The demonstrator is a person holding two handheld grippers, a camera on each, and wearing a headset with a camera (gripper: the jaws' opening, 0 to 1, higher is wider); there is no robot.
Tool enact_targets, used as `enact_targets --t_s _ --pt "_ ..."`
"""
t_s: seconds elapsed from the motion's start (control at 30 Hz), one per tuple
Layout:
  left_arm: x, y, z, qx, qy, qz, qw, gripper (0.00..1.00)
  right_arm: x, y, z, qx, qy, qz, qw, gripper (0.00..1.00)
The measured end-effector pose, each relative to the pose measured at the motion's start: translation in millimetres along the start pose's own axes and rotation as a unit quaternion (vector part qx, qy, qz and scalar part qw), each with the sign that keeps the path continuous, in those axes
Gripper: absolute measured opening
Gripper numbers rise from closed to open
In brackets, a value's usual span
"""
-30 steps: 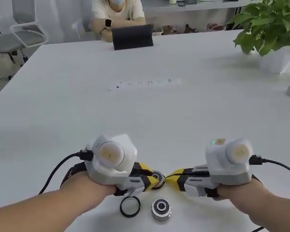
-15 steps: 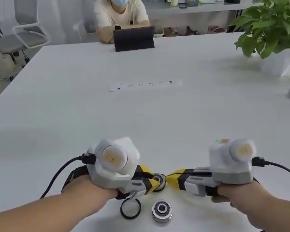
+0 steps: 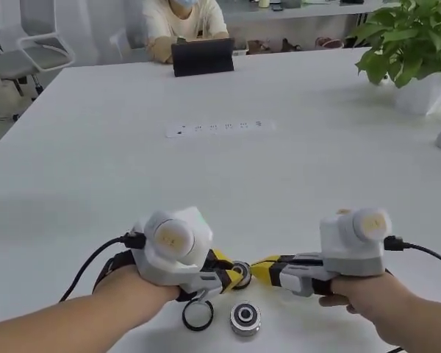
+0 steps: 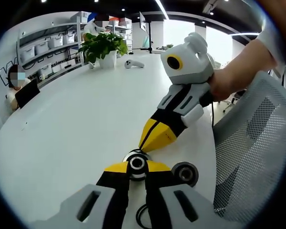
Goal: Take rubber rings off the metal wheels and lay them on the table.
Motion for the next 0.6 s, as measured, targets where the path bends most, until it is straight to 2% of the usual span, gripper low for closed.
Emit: enact_targets --t_s 0.6 --pt "-0.1 -0.5 0.0 0.001 0.001 0.0 1.0 0.07 1.1 4.8 0.5 0.012 0.001 0.008 0.9999 0.0"
Point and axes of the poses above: the centre of the closed fingertips' face, and the gripper's own axes: x roughly forward along the fingers, y roughly to its left, z roughly out of its top, the point moved 5 cm from there along -x, roughly backward along the fingers, and after that the axes turned 12 degrees about -y, right-handed, at the moved point
